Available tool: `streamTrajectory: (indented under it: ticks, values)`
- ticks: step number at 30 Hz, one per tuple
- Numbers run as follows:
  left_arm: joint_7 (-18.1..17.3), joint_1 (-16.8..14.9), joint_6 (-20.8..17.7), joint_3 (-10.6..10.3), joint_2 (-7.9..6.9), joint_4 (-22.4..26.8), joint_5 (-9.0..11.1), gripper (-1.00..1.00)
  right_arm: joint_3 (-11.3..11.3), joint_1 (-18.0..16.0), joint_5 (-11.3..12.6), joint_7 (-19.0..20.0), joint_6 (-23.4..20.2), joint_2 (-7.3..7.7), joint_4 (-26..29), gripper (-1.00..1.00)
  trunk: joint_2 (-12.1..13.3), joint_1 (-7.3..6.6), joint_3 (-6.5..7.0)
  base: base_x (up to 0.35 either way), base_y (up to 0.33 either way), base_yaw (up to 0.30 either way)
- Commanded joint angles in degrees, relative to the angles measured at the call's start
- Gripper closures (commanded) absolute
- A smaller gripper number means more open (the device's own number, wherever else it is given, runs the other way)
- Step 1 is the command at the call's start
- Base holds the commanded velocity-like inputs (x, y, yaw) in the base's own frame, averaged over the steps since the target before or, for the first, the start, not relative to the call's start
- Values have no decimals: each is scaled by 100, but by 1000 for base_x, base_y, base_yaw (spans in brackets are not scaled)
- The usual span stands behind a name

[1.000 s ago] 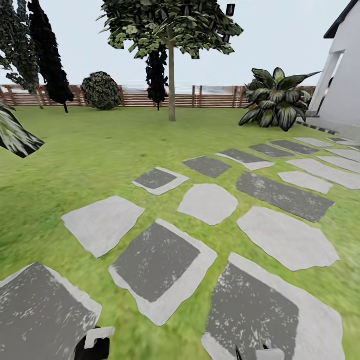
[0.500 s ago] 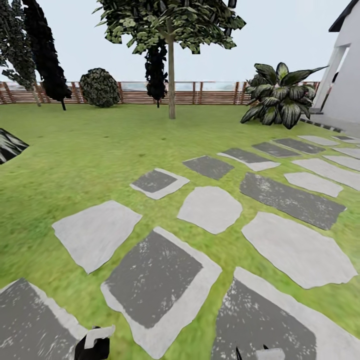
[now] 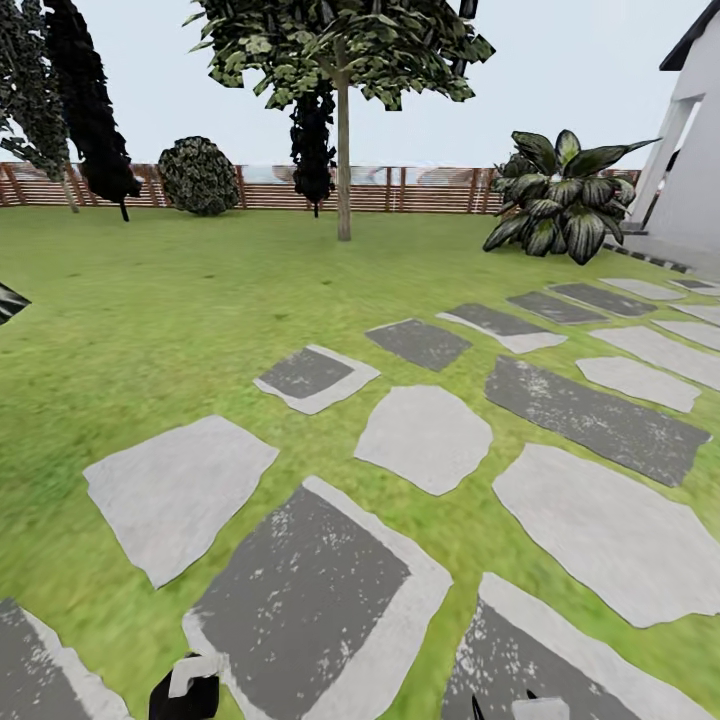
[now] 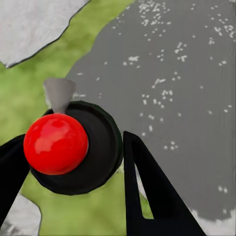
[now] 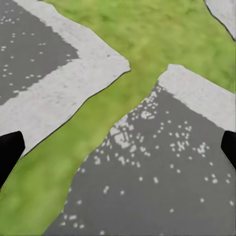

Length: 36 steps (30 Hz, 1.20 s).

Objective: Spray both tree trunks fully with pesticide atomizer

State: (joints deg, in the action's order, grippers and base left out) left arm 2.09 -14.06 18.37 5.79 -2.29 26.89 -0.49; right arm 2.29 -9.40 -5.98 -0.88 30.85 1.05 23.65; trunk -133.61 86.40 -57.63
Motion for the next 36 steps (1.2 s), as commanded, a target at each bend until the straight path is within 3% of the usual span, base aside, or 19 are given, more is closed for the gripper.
streamTrajectory:
  ticks: [1, 36]
  values:
    - [-3, 0, 0, 1, -1, 1, 0, 100, 0, 0, 0, 0, 0, 0, 0, -100, 0, 0, 0, 338, 0, 0]
    - [-6, 9, 0, 2, -11, 5, 14, 100, 6, 0, 18, -13, 60, -36, -106, -100, 0, 0, 0, 338, 0, 0]
